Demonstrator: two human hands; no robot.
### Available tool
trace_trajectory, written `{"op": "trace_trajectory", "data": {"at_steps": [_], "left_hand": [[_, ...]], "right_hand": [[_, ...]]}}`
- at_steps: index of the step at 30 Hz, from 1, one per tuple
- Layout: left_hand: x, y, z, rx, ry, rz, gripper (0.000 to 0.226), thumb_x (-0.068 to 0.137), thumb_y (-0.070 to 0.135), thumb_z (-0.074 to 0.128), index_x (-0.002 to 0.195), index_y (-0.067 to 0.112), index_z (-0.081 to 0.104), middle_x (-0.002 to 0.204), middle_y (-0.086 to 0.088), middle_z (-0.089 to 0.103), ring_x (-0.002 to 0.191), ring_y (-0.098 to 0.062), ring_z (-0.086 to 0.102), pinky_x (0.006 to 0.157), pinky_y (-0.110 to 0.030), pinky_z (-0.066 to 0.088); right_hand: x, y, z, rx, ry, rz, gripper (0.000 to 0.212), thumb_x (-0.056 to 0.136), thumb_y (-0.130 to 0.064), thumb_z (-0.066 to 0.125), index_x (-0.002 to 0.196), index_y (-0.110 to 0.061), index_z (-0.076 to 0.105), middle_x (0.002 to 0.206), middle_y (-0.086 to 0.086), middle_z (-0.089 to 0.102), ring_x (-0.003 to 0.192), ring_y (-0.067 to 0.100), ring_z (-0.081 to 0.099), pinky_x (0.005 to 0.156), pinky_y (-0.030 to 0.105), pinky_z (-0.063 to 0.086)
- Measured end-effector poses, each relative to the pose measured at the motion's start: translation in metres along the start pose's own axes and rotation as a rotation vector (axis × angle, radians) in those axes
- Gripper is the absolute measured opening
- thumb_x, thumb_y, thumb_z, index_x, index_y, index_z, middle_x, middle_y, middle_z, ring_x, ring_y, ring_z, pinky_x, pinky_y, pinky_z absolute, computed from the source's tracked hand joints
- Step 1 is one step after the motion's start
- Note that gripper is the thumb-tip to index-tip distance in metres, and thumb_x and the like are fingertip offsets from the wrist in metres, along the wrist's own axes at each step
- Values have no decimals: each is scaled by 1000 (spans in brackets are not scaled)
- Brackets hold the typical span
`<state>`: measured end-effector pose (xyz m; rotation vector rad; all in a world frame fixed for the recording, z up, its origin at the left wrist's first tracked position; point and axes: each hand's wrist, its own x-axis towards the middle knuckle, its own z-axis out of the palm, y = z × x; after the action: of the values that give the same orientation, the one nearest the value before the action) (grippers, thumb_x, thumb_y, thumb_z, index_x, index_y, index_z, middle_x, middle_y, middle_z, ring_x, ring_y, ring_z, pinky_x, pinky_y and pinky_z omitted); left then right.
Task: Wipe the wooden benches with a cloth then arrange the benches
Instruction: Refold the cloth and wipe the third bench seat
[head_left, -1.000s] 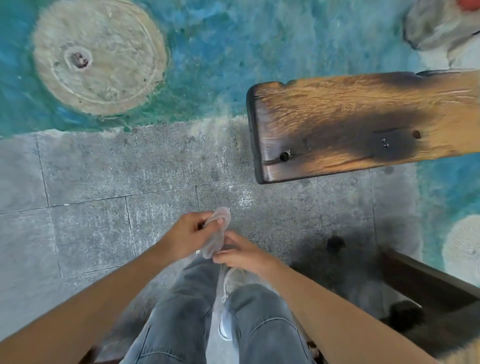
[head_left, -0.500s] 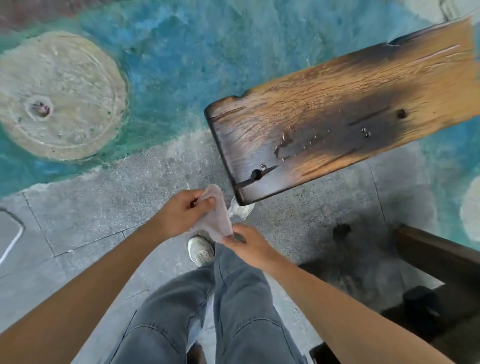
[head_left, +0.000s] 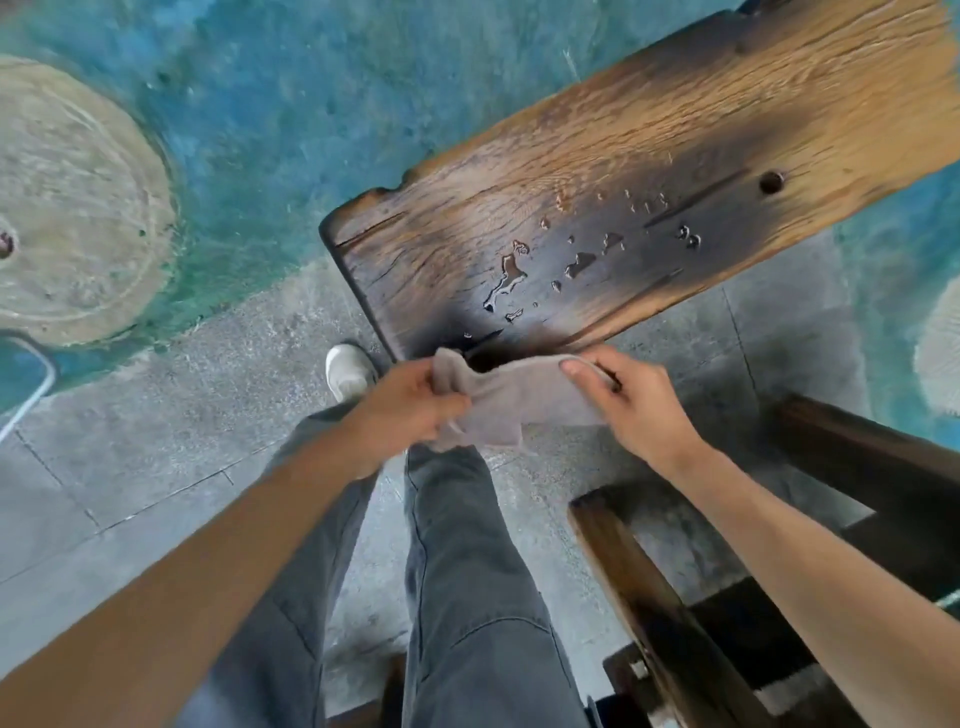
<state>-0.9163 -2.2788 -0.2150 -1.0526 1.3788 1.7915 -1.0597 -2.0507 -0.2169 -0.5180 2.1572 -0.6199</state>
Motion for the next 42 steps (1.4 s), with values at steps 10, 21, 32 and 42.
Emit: {"op": "trace_trajectory", "data": {"at_steps": [10, 21, 32, 42], "left_hand": [[82, 77, -159, 41, 329, 64, 26, 92, 12, 67, 71, 22, 57, 74, 1, 55, 71, -9, 59, 69, -25, 62], [90, 47, -155, 644, 619, 420, 37, 94, 22, 47, 126, 4, 56, 128, -19, 54, 121, -35, 52, 100, -40, 42], [86, -75, -1, 974, 437, 383, 68, 101, 40, 18, 160, 10, 3, 168, -8, -4, 156, -25, -7, 127, -46, 8], [217, 147, -1, 989, 643, 353, 77, 90, 37, -8, 152, 11, 31, 159, -13, 31, 149, -30, 25, 121, -47, 17]], "right_hand": [[224, -126, 5, -282, -60, -173, 37, 99, -39, 60, 93, -5, 72, 89, 22, 67, 80, 21, 55, 69, 32, 37], [184, -138, 130, -517, 191, -197, 59, 102, -27, 40, 158, -12, 27, 168, 6, 17, 156, 22, 14, 124, 39, 17], [62, -29, 192, -552, 132, -129, 74, 99, -41, 40, 161, -19, 5, 167, -10, 8, 154, 6, 3, 125, 32, 2], [268, -26, -3, -893, 474, -506, 55, 99, -35, 23, 150, -55, 29, 158, -31, 29, 143, -2, 36, 107, 49, 24]]}}
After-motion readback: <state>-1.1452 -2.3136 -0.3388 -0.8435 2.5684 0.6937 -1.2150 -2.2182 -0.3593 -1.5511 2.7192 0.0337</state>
